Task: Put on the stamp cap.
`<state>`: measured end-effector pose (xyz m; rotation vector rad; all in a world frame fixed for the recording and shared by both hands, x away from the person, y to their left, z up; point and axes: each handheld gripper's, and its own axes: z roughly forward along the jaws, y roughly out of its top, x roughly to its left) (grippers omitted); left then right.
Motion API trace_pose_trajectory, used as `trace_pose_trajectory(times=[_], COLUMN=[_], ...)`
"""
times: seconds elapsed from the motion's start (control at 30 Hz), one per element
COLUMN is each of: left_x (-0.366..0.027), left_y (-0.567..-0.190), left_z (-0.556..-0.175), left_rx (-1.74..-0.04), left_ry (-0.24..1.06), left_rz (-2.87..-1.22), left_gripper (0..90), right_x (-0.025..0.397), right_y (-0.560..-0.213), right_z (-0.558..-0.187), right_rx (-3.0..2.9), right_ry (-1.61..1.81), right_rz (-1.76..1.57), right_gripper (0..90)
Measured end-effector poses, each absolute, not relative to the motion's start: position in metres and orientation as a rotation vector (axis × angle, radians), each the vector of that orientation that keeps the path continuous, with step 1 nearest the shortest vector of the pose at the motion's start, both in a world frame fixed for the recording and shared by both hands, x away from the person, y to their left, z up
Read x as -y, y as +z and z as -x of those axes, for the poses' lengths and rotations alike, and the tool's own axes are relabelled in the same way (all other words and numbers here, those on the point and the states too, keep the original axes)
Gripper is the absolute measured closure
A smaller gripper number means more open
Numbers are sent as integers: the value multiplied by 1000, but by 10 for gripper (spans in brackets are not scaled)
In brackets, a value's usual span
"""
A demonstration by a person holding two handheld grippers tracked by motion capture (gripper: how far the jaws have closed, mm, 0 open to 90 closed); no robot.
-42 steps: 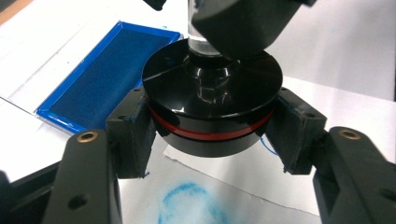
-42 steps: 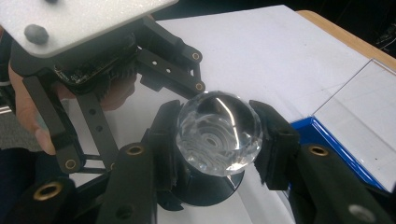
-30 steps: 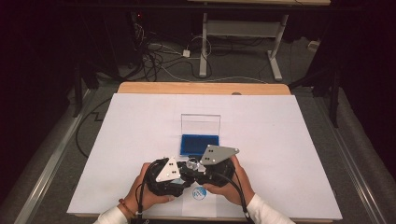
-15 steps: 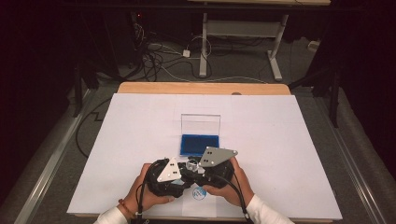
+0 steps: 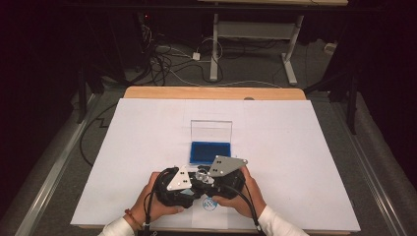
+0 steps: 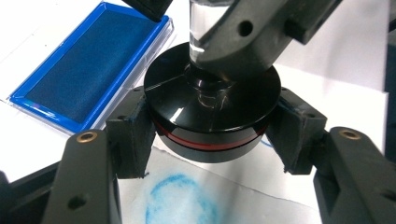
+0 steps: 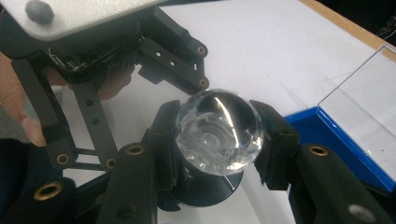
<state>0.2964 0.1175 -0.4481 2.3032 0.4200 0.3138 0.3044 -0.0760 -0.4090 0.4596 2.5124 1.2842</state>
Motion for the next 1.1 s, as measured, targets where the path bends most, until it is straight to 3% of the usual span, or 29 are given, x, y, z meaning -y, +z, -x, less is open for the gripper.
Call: trace_pose_trajectory(times=[0.7,1.1], left_x=[-116,-113], left_y=[-455,-459], left_z=[-300,-299], left_rx=[-433,-433], left_ry=[255,267], left_rz=[-2221,-2234], left_gripper=[354,250], right_x=[78,78], right_y=[-406,-405], right_z=[-304,-302], right_rx=[-2506,-2512], right_ry=[1261,1268], right_rz=[-488,-477], right_gripper=[569,569])
